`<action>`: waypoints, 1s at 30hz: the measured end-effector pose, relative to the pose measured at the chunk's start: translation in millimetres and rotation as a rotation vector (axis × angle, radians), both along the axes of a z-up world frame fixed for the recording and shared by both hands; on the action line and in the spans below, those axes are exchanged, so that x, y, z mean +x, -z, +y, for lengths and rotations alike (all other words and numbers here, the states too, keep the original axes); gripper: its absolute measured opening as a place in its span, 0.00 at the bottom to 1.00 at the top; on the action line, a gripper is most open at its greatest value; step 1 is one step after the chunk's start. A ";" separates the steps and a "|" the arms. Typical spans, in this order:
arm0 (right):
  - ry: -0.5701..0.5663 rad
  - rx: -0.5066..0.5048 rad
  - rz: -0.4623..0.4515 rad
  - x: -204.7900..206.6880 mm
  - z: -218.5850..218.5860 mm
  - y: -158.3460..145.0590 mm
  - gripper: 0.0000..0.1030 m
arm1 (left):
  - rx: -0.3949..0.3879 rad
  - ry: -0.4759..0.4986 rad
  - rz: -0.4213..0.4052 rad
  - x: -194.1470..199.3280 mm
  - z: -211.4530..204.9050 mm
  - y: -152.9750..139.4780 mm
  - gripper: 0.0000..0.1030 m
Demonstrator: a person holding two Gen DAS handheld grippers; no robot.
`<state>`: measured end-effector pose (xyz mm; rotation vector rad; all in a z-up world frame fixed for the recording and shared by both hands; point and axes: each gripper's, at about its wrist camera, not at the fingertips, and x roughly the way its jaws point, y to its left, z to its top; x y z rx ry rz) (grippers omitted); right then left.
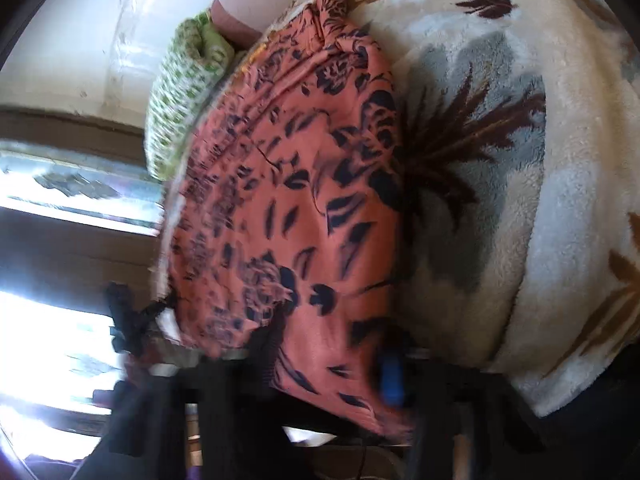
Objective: Fold small clothes
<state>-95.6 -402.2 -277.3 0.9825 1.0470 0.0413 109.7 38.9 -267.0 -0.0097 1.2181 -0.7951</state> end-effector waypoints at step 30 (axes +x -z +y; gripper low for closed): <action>0.072 0.119 -0.240 72.8 -41.7 -66.7 0.14 | -0.254 -0.028 0.037 57.3 -3.6 -55.0 0.07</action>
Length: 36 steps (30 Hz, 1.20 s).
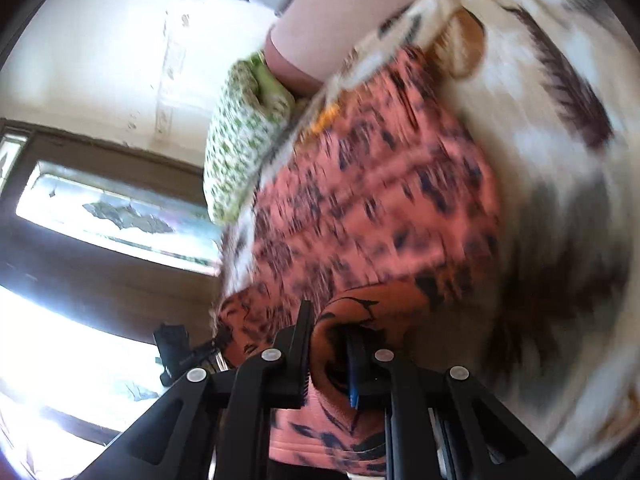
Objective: Fold small clothes
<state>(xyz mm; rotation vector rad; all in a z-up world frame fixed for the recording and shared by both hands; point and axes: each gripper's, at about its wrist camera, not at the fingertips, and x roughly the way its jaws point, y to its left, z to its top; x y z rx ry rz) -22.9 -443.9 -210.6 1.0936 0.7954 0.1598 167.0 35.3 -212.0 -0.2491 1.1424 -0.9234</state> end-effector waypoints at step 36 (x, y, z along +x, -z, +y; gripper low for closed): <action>0.339 0.043 0.170 88.9 -85.2 76.3 0.75 | 0.315 -0.312 0.024 116.8 -81.6 50.2 0.26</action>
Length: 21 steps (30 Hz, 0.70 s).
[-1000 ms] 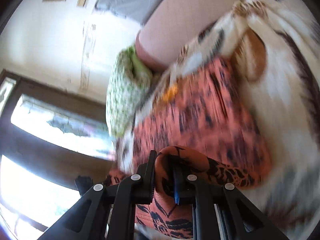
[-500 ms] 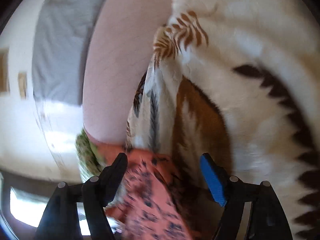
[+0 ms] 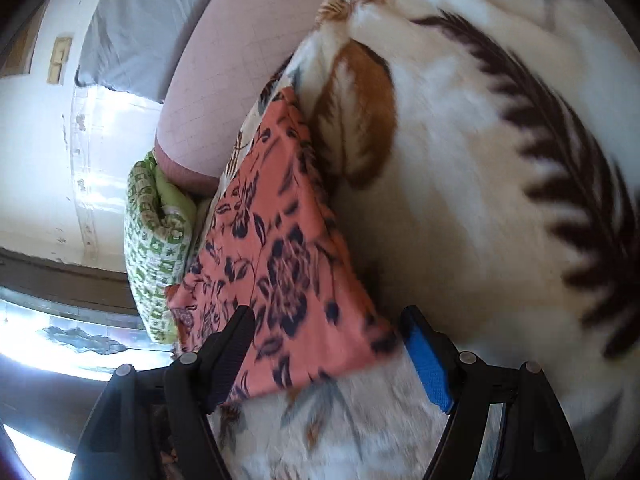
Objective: Fold small clothes
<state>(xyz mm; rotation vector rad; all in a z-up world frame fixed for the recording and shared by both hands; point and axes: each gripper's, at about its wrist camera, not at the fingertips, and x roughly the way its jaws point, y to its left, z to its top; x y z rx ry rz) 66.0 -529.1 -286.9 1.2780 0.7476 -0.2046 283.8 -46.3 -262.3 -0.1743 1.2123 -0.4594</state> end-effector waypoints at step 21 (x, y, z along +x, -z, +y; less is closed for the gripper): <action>0.093 0.049 -0.053 23.3 17.9 6.7 0.77 | -0.369 -0.320 0.196 -30.7 -1.8 18.2 0.66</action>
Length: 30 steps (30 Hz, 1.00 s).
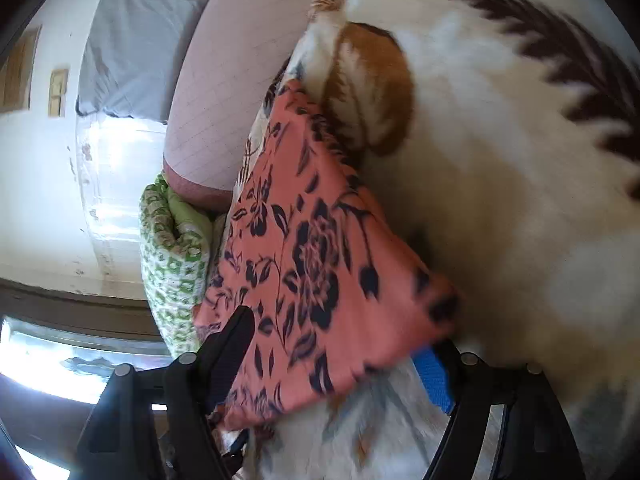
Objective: Fold small clothes
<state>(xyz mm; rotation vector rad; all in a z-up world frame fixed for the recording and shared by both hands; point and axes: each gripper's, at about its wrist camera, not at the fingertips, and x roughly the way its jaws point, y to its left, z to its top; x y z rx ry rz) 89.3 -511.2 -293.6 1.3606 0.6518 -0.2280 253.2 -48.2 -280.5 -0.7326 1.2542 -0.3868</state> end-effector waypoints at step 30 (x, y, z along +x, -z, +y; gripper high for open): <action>0.023 -0.265 0.106 -187.0 -1.7 -70.5 0.59 | 0.219 0.208 -0.310 -186.4 66.2 -95.5 0.41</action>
